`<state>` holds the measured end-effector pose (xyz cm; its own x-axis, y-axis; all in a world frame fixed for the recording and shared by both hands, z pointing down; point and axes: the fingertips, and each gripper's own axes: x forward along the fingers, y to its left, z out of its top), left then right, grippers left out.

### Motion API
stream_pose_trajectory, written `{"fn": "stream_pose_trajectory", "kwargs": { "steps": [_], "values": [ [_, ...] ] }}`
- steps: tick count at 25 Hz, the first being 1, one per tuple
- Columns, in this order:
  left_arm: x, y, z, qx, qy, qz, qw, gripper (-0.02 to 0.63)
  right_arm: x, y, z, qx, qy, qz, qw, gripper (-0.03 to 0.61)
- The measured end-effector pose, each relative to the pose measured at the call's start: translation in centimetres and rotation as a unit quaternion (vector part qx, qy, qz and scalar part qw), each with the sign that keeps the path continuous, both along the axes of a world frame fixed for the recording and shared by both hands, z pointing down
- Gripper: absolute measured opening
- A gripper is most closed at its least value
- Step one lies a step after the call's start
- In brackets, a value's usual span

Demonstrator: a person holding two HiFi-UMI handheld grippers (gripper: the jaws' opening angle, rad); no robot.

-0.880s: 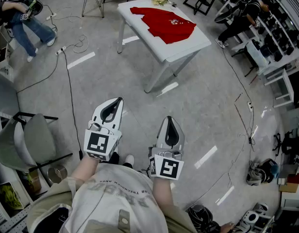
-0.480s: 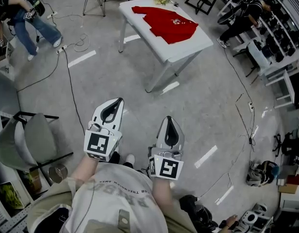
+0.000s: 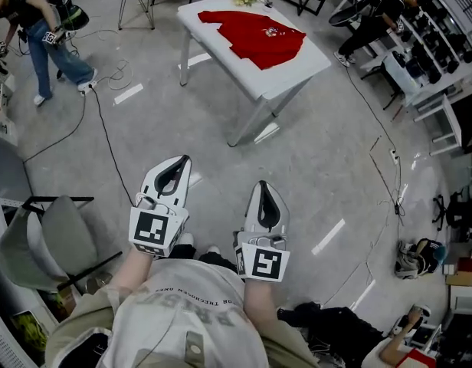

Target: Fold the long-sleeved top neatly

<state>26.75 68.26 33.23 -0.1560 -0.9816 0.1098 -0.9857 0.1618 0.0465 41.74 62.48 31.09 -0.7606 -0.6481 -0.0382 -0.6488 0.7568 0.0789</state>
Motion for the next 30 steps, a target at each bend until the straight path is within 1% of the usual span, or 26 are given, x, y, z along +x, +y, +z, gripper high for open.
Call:
{"fn": "stream_pose_trajectory", "kwargs": {
  "steps": [2,4,5,6,7,8,10,13,15,20,25,30],
  "values": [
    [-1.0,-0.3,0.2,-0.003,0.005,0.006,1.0,0.012,-0.5,-0.3,0.0,-0.006,-0.016,0.001,1.0,0.0],
    [-1.9,-0.7,0.6,-0.006,0.015,0.011,0.9998,0.015,-1.2,-0.8,0.3,-0.024,-0.036,-0.017,0.999,0.001],
    [-2.1,-1.0,0.8,-0.007,0.021,0.016,0.9996,0.018,-1.5,-1.1,0.5,-0.037,-0.043,-0.029,0.998,0.058],
    [-2.1,-1.3,1.0,-0.009,0.027,0.024,0.9993,0.055,-1.7,-1.5,0.6,-0.048,-0.047,-0.038,0.997,0.155],
    [-2.2,-1.7,1.2,-0.012,0.033,0.032,0.9989,0.124,-1.8,-1.9,0.7,-0.056,-0.047,-0.042,0.996,0.23],
    [-2.3,-2.1,1.3,-0.014,0.038,0.038,0.9985,0.178,-2.0,-2.4,0.9,-0.06,-0.045,-0.043,0.996,0.281],
    [-3.0,-3.0,1.7,-0.018,0.046,0.044,0.9978,0.262,-2.6,-3.2,1.2,-0.061,-0.035,-0.045,0.997,0.337],
    [-4.3,-4.7,2.6,-0.029,0.053,0.045,0.9972,0.313,-4.1,-4.9,2.0,-0.062,-0.022,-0.052,0.996,0.342],
    [-5.2,-6.3,3.2,-0.037,0.049,0.046,0.9971,0.328,-5.1,-6.6,2.7,-0.064,-0.019,-0.053,0.996,0.342],
    [-8.3,-11.6,4.0,-0.045,0.039,0.032,0.9977,0.33,-8.2,-12.6,3.4,-0.059,-0.016,-0.065,0.996,0.342],
    [-11.8,-18.5,1.9,-0.049,0.012,0.027,0.9984,0.33,-11.8,-20.0,1.4,-0.042,-0.035,-0.073,0.996,0.342],
    [-14.3,-24.5,0.7,-0.047,-0.002,0.023,0.9986,0.33,-13.9,-26.1,0.2,-0.031,-0.042,-0.074,0.996,0.342]
  ]
}}
